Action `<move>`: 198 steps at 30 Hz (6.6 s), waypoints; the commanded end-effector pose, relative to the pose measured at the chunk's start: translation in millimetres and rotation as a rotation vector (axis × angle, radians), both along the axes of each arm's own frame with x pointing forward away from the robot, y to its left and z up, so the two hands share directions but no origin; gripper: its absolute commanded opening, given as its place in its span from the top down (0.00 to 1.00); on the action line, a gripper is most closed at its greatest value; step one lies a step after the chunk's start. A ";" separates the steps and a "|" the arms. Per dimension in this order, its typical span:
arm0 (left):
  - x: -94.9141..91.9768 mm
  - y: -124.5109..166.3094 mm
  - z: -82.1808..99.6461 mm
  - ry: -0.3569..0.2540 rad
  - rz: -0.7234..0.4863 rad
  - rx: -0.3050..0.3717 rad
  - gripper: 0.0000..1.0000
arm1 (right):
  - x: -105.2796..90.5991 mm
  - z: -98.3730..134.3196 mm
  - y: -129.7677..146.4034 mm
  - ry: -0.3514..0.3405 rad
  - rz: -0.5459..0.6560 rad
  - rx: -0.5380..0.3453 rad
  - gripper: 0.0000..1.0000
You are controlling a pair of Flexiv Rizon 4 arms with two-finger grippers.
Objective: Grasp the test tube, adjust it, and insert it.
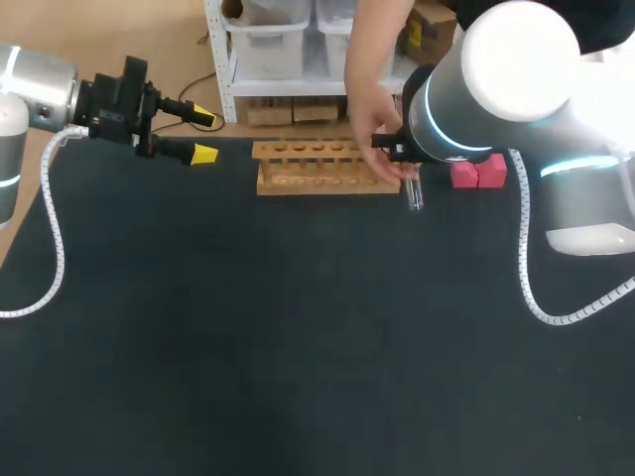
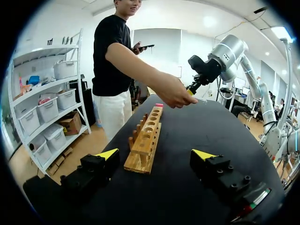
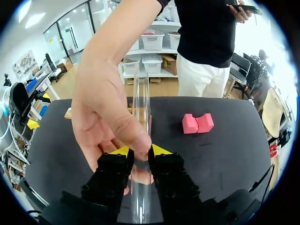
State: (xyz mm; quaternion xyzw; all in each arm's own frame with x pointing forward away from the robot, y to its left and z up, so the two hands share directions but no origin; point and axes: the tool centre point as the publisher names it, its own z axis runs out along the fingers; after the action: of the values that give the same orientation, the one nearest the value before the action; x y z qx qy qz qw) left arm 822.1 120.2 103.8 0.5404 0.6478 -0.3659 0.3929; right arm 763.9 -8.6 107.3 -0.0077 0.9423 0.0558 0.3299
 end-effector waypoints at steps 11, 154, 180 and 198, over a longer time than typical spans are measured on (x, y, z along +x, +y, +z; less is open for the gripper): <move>0.9 0.1 -0.3 0.001 -0.002 0.001 0.00 | -2.5 -0.6 0.1 -0.020 -0.003 0.003 1.00; 0.9 0.1 -0.3 0.001 -0.002 0.001 0.00 | 19.8 -33.7 55.2 0.047 -0.111 -0.020 1.00; 0.9 0.1 -0.3 0.001 -0.002 0.001 0.00 | -16.4 13.1 47.3 -0.004 -0.091 -0.037 1.00; 0.9 0.1 -0.3 0.001 -0.002 0.001 0.00 | -16.4 13.1 47.3 -0.004 -0.091 -0.037 1.00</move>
State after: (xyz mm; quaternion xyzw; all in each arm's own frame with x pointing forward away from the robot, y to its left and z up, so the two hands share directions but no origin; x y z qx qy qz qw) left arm 822.1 120.1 103.8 0.5404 0.6478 -0.3659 0.3929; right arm 748.6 39.5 120.9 0.0288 0.9428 0.0225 0.3313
